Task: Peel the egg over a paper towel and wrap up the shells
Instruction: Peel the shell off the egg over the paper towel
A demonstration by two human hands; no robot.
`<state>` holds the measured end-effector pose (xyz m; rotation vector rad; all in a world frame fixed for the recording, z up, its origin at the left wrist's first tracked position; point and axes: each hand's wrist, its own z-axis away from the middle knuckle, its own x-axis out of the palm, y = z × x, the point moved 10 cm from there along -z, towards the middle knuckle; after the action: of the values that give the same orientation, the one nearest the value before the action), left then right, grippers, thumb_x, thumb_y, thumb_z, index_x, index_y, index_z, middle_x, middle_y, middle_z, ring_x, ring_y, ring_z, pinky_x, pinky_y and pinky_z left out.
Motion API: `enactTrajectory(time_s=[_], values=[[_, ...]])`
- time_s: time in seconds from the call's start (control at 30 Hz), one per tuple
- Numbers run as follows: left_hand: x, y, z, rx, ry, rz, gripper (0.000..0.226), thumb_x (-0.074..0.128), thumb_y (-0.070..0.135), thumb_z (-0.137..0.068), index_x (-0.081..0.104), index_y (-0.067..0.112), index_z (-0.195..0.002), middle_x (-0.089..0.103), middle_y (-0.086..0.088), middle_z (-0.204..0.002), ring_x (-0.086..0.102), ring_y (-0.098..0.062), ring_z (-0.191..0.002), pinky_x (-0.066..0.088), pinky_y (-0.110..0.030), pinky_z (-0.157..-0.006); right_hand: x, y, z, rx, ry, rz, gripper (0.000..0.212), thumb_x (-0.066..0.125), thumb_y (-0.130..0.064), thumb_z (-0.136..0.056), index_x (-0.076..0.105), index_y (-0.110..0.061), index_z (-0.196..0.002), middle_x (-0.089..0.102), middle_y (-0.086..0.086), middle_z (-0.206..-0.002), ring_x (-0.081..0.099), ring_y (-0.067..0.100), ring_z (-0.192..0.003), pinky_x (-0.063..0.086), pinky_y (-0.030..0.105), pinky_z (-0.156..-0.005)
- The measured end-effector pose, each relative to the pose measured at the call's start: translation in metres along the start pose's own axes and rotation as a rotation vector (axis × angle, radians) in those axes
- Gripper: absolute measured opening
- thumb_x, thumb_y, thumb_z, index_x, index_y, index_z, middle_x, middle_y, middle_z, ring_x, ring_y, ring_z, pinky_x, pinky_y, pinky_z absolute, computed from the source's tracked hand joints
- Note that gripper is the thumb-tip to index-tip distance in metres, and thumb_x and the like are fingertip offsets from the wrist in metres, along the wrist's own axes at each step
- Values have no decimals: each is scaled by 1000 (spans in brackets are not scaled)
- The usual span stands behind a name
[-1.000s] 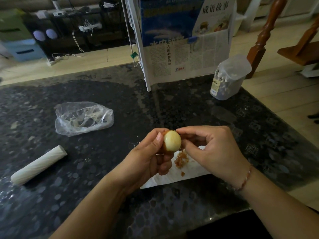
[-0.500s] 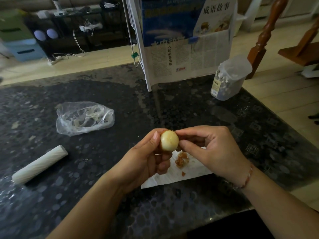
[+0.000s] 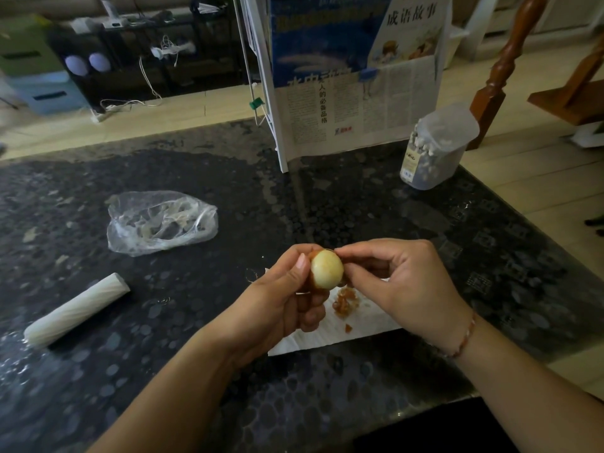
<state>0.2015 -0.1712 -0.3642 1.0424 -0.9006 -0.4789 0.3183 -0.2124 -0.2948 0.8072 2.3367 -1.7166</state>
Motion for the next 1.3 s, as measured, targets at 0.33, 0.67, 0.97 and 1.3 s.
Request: enactTrajectory(time_s=[0.33,0.67,0.97,1.3], values=[[3,-3,-2,-24,2,-66,28,48,39,-91,58,21,-111,52,-7,-82,47,-15,-63,39,-25,-56,-1,6,0,81,36,103,21,74,-6,-80,77,-22,-92,75,-10,-80,71,-1,-73,57,15,-67],[-13,-17,-3,-178,52,272,55,49,65,-86,66,13,-90,38,1,-60,32,-9,-47,29,-22,-44,16,11,4,19,-220,416,17,68,-15,-80,79,-25,-87,75,-15,-93,66,-3,-89,51,11,-80],[-5,-20,1,-270,79,118,64,40,74,-80,58,12,-89,33,3,-55,25,-7,-41,23,-19,-39,10,-16,1,-141,-70,261,53,66,-54,-78,53,-40,-128,58,-26,-123,56,-6,-111,48,9,-81],[4,2,5,87,97,-89,42,58,43,-86,61,23,-122,71,-6,-101,66,-21,-78,54,-30,-67,-2,-10,3,-31,105,152,49,67,-57,-68,65,-35,-113,59,-34,-101,59,-10,-99,45,2,-79]])
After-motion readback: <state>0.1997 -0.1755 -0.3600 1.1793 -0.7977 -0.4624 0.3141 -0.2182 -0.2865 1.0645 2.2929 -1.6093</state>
